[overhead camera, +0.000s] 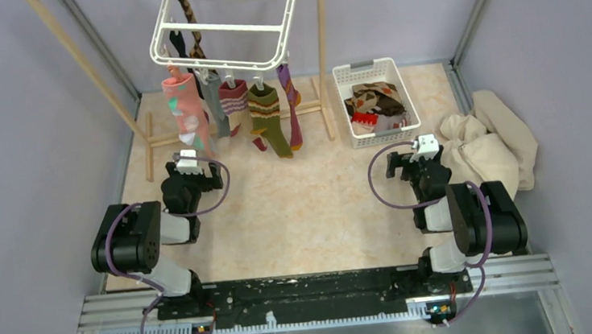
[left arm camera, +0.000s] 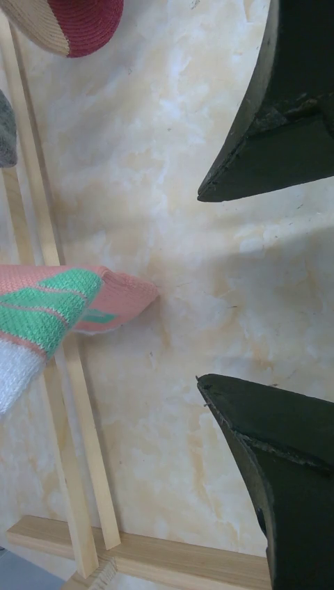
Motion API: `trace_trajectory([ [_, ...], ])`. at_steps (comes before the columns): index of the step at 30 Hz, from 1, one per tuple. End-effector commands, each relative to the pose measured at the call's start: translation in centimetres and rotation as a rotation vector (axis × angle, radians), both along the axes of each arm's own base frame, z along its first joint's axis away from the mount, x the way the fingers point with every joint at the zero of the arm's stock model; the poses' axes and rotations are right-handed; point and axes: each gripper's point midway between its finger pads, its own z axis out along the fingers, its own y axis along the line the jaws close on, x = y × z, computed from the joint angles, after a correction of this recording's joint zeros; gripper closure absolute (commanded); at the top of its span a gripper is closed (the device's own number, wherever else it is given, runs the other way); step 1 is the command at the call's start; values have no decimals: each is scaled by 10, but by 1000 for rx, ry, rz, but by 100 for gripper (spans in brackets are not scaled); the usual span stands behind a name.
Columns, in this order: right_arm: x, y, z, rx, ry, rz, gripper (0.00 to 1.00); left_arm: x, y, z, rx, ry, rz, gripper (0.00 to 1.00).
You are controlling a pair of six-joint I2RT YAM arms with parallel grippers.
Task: Remove the socks clipped to the hanger
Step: Pick up the bin at the center of the board.
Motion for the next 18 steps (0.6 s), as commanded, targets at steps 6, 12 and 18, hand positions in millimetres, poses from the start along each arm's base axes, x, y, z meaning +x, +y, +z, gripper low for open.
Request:
trace_trajectory([
  [6, 12, 4, 27, -3, -87, 19, 2, 4, -2, 8, 3, -31, -15, 1],
  [12, 13, 2, 27, 1, -84, 4, 1, 5, -8, 22, 16, -54, -50, 1],
  [18, 13, -1, 27, 7, -84, -16, 2, 18, -13, 48, -31, 77, -33, 1],
])
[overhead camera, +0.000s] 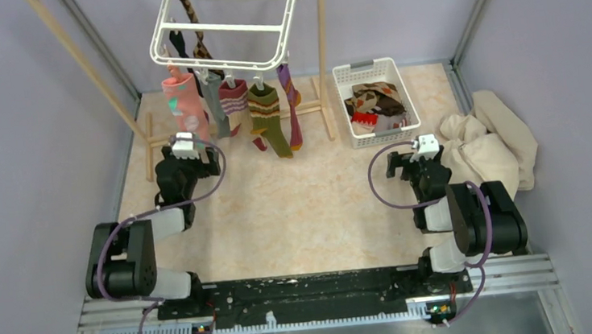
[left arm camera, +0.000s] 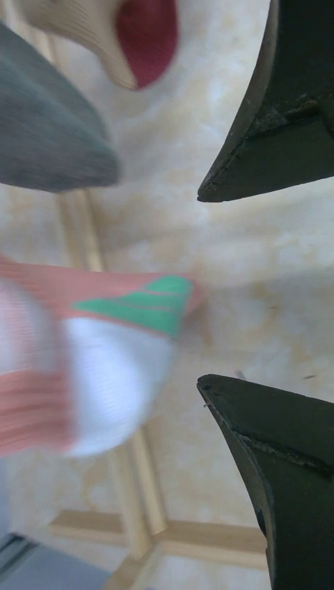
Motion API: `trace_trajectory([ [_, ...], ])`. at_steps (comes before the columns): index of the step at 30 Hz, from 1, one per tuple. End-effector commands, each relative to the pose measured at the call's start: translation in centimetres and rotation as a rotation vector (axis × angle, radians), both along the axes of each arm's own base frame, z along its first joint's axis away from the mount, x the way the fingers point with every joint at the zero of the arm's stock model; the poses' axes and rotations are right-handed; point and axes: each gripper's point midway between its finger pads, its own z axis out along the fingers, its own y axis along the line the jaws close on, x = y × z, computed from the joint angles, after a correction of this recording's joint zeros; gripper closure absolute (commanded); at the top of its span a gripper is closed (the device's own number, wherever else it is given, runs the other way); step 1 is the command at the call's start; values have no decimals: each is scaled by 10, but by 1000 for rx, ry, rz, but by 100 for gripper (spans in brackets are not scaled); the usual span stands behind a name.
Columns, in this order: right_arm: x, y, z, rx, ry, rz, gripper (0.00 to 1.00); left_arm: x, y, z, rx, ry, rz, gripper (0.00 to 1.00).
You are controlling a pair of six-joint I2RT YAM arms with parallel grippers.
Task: Remove the socks clipped to the hanger
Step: Pick up the bin at the center of the board.
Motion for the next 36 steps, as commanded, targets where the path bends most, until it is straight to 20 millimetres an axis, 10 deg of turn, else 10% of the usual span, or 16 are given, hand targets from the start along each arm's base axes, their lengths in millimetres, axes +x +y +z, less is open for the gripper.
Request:
trace_trajectory([
  [1, 14, -4, 28, 11, -83, -36, 2, 6, -12, 35, -39, 27, -27, 1],
  [6, 12, -15, 60, 40, -85, -106, 2, -9, -29, 79, -59, -58, -74, 1],
  [13, -8, -10, 160, 125, -259, -96, 1, -23, -55, 126, -167, -86, -146, 1],
  [20, -36, 29, 248, 326, -209, 77, 1, -41, -104, 170, -230, -87, -279, 1],
  [30, -22, 51, 199, 652, 1, 114, 1, -68, -113, 239, -376, -186, -293, 1],
  [36, 34, 34, 160, 584, 299, -79, 10, -50, -119, 253, -387, -24, -253, 1],
])
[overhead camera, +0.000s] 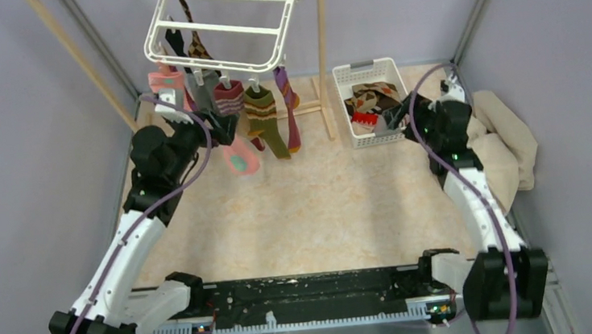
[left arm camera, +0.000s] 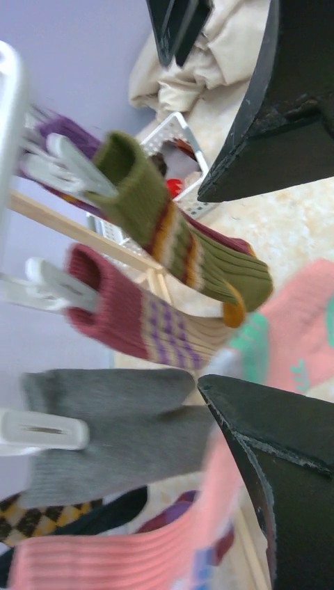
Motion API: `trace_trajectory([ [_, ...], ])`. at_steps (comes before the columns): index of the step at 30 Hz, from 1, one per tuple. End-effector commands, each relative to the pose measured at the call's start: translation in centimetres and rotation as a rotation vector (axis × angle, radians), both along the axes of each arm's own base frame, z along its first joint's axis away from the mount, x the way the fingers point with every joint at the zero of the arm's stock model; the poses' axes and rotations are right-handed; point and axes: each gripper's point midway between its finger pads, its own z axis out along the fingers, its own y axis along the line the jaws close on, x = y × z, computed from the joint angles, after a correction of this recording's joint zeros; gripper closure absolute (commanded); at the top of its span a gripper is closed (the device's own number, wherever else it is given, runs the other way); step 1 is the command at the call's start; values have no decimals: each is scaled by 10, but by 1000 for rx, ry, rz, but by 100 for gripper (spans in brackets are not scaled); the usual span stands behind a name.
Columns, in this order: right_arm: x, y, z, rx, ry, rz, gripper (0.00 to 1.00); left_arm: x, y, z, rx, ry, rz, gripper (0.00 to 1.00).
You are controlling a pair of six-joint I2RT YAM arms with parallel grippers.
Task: Remove the socks clipped to the hanger
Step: Pick up the bin at the center of the board.
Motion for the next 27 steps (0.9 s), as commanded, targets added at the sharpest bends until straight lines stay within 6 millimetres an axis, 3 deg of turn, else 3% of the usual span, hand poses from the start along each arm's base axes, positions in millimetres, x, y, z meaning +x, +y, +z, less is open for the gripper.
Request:
trace_trajectory([
  [1, 41, -11, -2, -68, 205, -68, 11, 4, -14, 22, 0, 149, -51, 1],
  [6, 72, -21, -10, -144, 342, -155, 14, -15, -17, 47, 0, 29, -112, 1],
  [10, 80, -31, -18, -165, 399, -218, 16, -25, -4, 47, -21, 6, -59, 1],
  [15, 85, -33, -33, -165, 469, -233, 17, -25, 10, 14, -181, 180, 65, 1],
  [19, 89, -27, -54, -140, 520, -215, 16, -27, -4, -7, -138, 283, -6, 1],
  [22, 90, -23, -70, -122, 559, -203, 9, -26, 11, -24, -107, 298, 74, 1],
  [27, 88, -23, -90, -101, 599, -220, 7, -39, 28, -21, -95, 265, 133, 1],
])
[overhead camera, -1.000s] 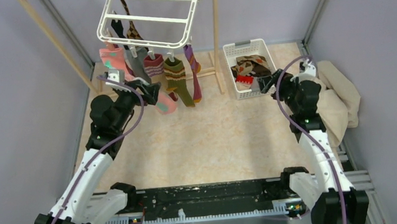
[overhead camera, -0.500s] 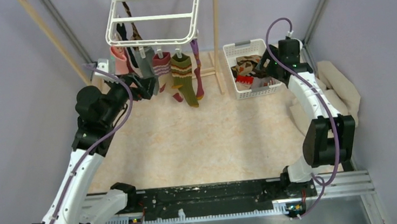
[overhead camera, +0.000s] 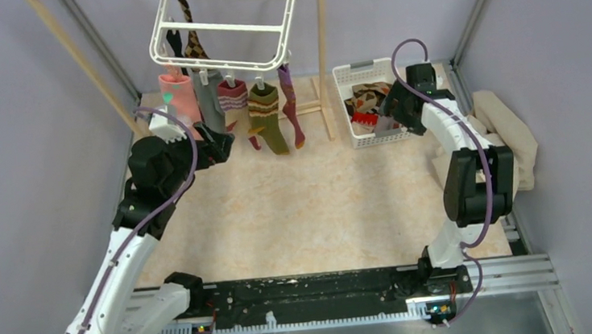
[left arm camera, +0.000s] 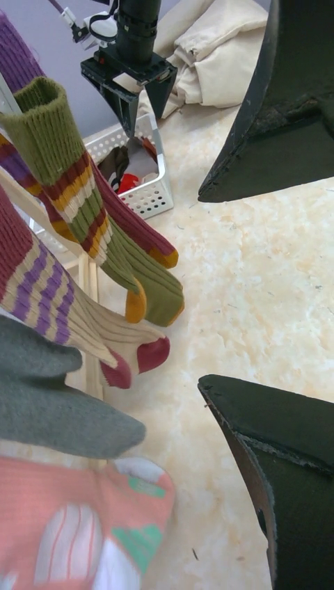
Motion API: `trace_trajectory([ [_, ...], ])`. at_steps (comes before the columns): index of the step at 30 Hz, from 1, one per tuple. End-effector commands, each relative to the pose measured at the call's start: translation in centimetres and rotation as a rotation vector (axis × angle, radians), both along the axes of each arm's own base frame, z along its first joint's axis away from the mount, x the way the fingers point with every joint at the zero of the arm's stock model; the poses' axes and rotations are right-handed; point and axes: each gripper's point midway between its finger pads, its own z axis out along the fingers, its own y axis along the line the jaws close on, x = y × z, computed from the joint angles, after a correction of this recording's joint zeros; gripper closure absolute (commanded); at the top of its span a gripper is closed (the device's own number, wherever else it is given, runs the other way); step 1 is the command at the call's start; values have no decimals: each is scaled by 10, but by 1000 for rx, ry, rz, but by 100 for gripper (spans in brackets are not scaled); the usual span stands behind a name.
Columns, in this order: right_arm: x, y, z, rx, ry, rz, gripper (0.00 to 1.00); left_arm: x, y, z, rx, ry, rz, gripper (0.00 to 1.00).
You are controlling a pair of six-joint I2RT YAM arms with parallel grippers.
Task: Remove the socks clipped to the hanger
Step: Pick up the bin at the center of the board.
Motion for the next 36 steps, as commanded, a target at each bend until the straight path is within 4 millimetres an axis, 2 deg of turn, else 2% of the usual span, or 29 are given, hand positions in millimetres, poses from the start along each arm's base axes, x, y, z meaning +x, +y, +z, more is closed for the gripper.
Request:
trace_trajectory([
  [1, 7, 3, 5, 27, -34, -26, 8, -13, 16, 10, 5, -31, 59, 1],
  [13, -1, 2, -36, 27, 37, -48, 10, -21, 14, 2, -1, -9, 42, 1],
  [20, 3, 6, -53, 12, 70, -39, 11, -21, 12, -2, 2, -5, 34, 1],
  [22, 5, 8, -57, 5, 78, -31, 12, -23, 6, -2, -2, -1, -4, 1],
  [25, 4, 9, -64, -6, 96, -20, 20, -23, 6, -1, -1, -4, -5, 1],
  [28, 0, 6, -68, -20, 102, -22, 34, -23, 7, 0, 2, -9, 1, 1],
  [32, -3, 3, -70, -41, 112, -28, 41, -23, 7, -2, 9, -7, -3, 1],
  [36, -3, 0, -68, -53, 115, -33, 61, -22, 6, -5, 13, 0, -7, 1],
])
